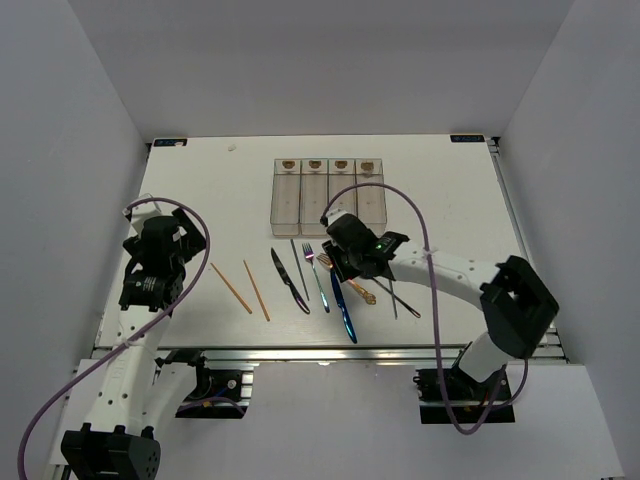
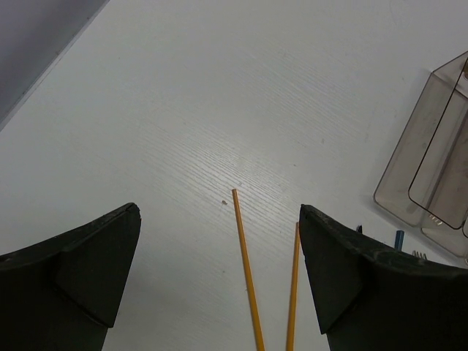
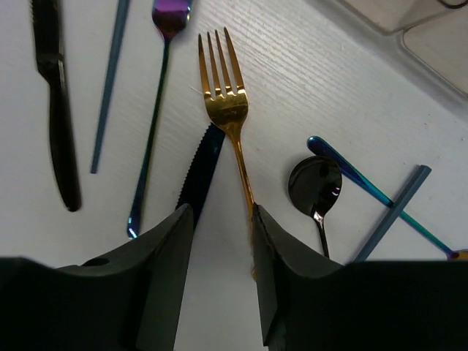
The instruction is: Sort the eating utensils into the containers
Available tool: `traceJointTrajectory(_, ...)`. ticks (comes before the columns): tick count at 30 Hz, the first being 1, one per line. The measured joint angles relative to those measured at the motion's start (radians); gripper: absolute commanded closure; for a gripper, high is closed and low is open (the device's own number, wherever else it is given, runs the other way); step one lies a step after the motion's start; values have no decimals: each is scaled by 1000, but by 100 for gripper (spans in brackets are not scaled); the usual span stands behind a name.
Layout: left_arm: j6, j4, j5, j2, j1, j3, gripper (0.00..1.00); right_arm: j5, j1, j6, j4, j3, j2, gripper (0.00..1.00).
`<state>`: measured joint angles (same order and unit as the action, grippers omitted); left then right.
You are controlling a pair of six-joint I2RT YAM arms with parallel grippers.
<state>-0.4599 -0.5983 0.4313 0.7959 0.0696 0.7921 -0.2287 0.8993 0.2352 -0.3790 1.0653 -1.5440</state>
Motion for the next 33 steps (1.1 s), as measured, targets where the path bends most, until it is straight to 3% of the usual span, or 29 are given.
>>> traceJointTrajectory(11,10,2,-42,1,0,0,2,-33,-1,-136,16,54,-188,60)
traceJointTrajectory(15,13,7,-54,1,0,0,2,-26,-3,-157,21,58,-212,60)
traceJointTrajectory(23,16,9,-71,1,3,0,2,-2,-27,-172,48,58,-245,73)
traceJointTrajectory(33,19,9,-78,1,6,0,2,43,-37,-175,68,56,-249,72)
